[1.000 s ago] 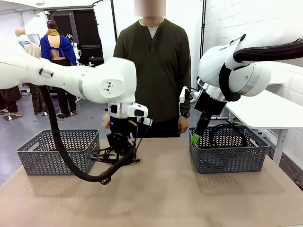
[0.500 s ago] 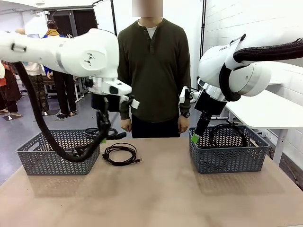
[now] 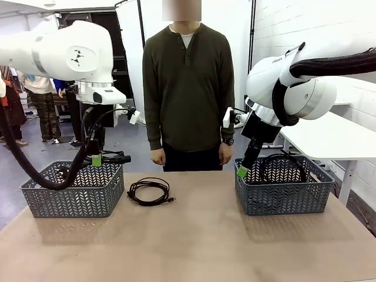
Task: Organize the cables according to human instructions.
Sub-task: Pick up a bundle of cables and place it in the basket indicated by the human.
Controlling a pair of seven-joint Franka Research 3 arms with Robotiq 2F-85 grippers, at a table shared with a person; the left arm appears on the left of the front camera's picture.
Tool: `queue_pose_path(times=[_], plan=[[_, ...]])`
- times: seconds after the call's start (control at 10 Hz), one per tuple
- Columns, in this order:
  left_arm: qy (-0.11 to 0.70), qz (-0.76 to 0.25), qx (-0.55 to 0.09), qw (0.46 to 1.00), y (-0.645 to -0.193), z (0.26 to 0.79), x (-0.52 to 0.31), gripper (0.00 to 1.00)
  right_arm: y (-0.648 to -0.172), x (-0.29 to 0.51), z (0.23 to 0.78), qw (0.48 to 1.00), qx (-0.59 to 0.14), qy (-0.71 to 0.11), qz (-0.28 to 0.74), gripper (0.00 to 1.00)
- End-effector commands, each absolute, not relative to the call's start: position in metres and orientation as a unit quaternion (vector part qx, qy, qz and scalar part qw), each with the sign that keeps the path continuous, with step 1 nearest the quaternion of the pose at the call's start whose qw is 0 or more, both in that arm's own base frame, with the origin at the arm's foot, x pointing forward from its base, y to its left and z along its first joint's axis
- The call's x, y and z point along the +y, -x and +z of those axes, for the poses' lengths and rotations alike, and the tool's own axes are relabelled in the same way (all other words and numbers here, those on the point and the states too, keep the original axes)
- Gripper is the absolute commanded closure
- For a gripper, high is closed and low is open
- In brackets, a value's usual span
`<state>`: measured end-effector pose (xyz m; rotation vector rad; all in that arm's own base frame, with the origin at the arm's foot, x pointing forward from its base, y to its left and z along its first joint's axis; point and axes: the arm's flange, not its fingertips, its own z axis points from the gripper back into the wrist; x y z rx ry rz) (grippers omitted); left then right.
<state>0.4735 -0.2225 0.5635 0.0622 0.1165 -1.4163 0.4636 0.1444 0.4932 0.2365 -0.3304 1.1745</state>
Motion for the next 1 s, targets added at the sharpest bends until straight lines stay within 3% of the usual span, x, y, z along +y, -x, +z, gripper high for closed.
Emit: queue_pose_path(times=[0.0, 0.9], plan=[[-0.032, -0.657, 0.068, 0.75, -0.469, 0.562, -0.235, 1.0, -0.463, 0.145, 0.493, 0.815, -0.155, -0.111, 0.548, 0.0], [-0.033, -0.663, 0.048, 0.746, -0.474, 0.553, -0.206, 1.0, -0.463, 0.145, 0.493, 0.815, -0.155, -0.111, 0.548, 0.0]])
